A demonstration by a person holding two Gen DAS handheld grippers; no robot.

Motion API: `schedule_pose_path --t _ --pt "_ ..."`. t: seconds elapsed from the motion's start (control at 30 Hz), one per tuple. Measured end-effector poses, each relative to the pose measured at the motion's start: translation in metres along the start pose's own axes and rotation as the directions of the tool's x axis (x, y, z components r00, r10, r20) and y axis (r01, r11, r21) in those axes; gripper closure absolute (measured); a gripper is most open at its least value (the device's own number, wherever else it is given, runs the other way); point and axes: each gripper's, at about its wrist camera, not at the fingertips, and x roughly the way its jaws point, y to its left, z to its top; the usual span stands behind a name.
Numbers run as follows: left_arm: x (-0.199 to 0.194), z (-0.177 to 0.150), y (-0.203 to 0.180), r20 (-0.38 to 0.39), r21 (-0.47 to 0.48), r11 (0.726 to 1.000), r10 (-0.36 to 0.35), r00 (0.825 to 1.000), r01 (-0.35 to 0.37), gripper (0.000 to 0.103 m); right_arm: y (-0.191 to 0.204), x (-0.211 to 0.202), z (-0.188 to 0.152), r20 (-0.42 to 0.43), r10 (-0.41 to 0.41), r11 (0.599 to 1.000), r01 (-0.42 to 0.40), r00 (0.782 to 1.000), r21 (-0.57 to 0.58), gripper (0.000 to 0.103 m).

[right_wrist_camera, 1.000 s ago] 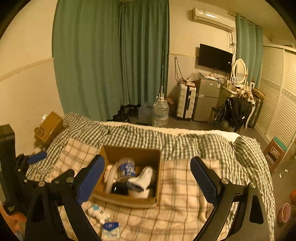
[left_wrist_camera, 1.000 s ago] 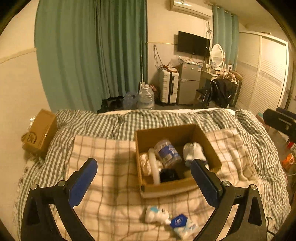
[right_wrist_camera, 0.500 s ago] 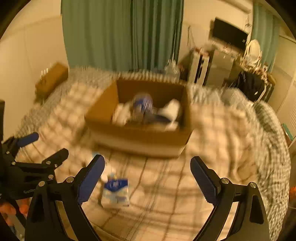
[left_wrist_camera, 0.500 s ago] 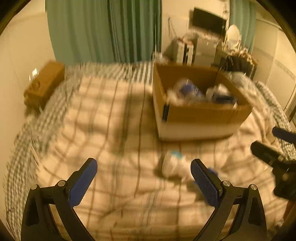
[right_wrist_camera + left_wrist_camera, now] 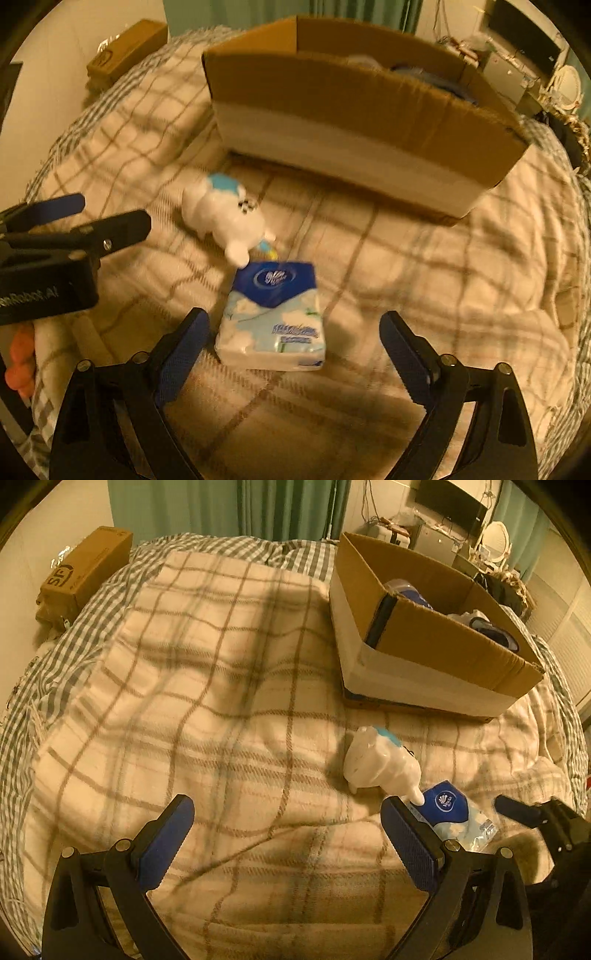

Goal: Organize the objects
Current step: 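Grasp the blue tissue pack with the right tool while the left tool grasps the white toy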

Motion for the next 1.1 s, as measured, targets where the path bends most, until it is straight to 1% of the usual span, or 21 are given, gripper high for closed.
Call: schedule_pose_path --t 0.03,0.07,0.1,0.17,0.27,0.33,0.4,0.5,0.57,0.63,0.83,0.93,0.97,1.0,1.07,1.1 --pt "0.001 0.0 -0.001 -0.003 0.006 1.0 0.0 1.0 0.0 0.0 -0.002 0.002 0.0 -0.011 0.009 1.0 -0.009 1.0 0.005 0.033" --pt "0.0 0.0 -0.002 -0.004 0.012 1.0 0.0 1.0 0.0 0.0 -0.003 0.003 0.0 -0.018 0.022 1.0 -0.022 1.0 0.012 0.039" --pt "0.0 0.0 -0.004 -0.006 0.019 1.0 -0.002 1.0 0.002 0.0 -0.005 0.003 -0.001 -0.019 0.035 0.999 -0.035 0.999 0.019 0.05" --pt "0.0 0.001 -0.007 -0.01 0.034 0.999 -0.001 1.0 0.002 0.0 -0.007 -0.001 -0.001 -0.001 0.034 0.999 -0.034 0.999 0.029 0.05" --pt "0.0 0.004 -0.016 -0.016 0.075 0.997 0.005 1.0 -0.003 0.0 -0.015 -0.021 -0.001 0.072 0.012 0.998 -0.016 0.997 0.059 0.05" --pt "-0.001 0.007 -0.025 -0.016 0.109 0.994 0.005 1.0 -0.003 0.0 -0.028 -0.039 0.001 0.134 -0.012 0.995 -0.002 0.991 0.104 0.05" --pt "0.0 0.012 -0.034 -0.015 0.135 0.991 -0.001 1.0 0.003 0.0 -0.04 -0.049 0.004 0.172 -0.046 0.99 0.022 0.984 0.142 0.05" --pt "0.003 0.02 -0.05 -0.011 0.172 0.985 -0.017 1.0 0.018 0.0 -0.061 -0.06 0.006 0.201 -0.129 0.977 0.09 0.971 0.193 0.05" --pt "0.011 0.026 -0.061 -0.019 0.184 0.982 -0.026 0.999 0.029 0.0 -0.073 -0.062 0.005 0.207 -0.147 0.968 0.098 0.967 0.23 0.05" --pt "0.022 0.03 -0.067 -0.043 0.185 0.982 -0.026 0.999 0.033 0.0 -0.081 -0.057 0.003 0.203 -0.137 0.962 0.082 0.969 0.259 0.05" --pt "0.053 0.024 -0.078 -0.125 0.218 0.976 0.001 0.992 0.026 0.001 -0.082 -0.034 0.003 0.169 -0.108 0.964 0.061 0.98 0.259 0.05" --pt "0.057 0.026 -0.078 -0.135 0.218 0.975 -0.008 0.991 0.038 0.009 -0.081 -0.029 0.003 0.162 -0.101 0.965 0.056 0.982 0.258 0.05" --pt "0.059 0.027 -0.078 -0.143 0.22 0.974 -0.016 0.99 0.048 0.015 -0.081 -0.029 0.003 0.161 -0.099 0.964 0.055 0.982 0.261 0.05" --pt "0.06 0.026 -0.078 -0.15 0.222 0.974 -0.017 0.989 0.05 0.023 -0.082 -0.029 0.003 0.16 -0.096 0.963 0.051 0.982 0.266 0.05" --pt "0.063 0.026 -0.079 -0.163 0.227 0.972 -0.019 0.986 0.057 0.033 -0.082 -0.028 0.002 0.161 -0.095 0.961 0.049 0.982 0.272 0.05" --pt "0.062 0.026 -0.078 -0.162 0.228 0.972 -0.021 0.987 0.058 0.033 -0.082 -0.029 0.001 0.161 -0.095 0.961 0.048 0.982 0.274 0.05"
